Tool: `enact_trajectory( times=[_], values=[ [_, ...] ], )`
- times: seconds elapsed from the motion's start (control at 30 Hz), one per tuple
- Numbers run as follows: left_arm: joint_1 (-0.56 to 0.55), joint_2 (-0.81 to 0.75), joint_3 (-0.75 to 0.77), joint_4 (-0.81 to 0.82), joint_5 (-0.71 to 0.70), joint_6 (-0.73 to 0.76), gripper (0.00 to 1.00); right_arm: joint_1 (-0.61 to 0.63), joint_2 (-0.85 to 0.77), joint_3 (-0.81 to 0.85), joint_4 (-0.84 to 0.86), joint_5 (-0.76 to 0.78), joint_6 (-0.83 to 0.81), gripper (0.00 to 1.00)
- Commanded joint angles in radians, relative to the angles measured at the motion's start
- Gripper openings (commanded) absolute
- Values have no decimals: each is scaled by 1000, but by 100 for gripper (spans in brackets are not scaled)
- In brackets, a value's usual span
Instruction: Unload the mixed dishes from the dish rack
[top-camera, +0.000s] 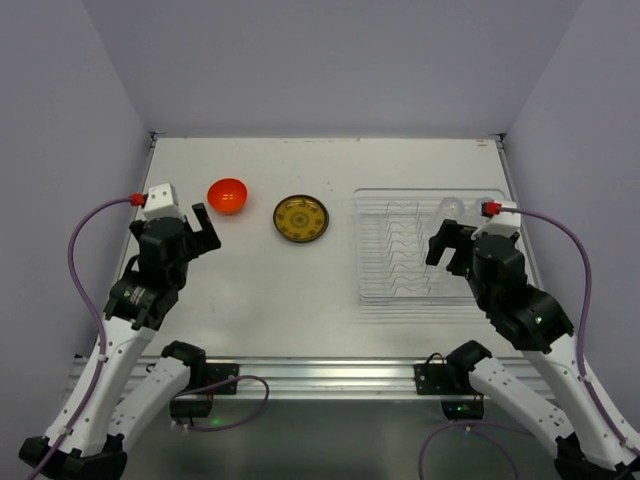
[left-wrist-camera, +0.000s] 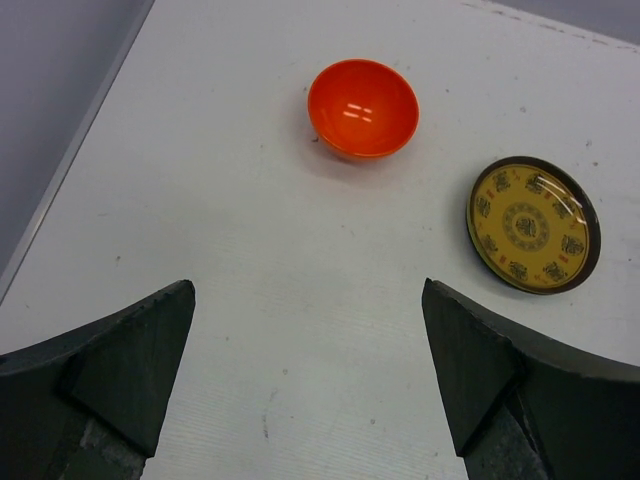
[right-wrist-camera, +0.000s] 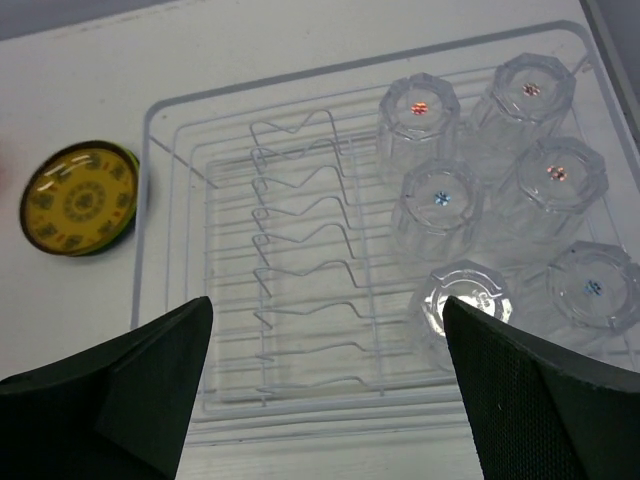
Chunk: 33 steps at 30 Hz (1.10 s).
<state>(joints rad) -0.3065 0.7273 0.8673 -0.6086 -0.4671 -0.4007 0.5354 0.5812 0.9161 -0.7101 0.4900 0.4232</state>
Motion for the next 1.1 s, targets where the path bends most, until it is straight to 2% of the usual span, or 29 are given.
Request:
enact_trajectory(
  times=[0.0,0.13,0.17,0.3,0.53,0.8,1.07],
  values=[
    [6,-48,-27,-13,15,-6,100,-15,91,58,-143,90,26,99],
    [4,-78,-53,15,67,2,100,-126,161,64,-161,-42,19,99],
    [4,-78,-57,15,70,2,100,-193,181,64,-161,-82,12,99],
    [-22,-77,-65,20,71,-1,100,-333,302,64,-160,-131,51,99],
    [-74,-68,-68,12,47,-13,100,-360,399,32,-109,4,86,99],
    [-92,-66,-68,7,27,-21,100,-402,301,-118,43,-39,151,99],
    [-102,-66,-68,3,13,-27,100,-434,350,-169,122,-44,164,99]
  ],
)
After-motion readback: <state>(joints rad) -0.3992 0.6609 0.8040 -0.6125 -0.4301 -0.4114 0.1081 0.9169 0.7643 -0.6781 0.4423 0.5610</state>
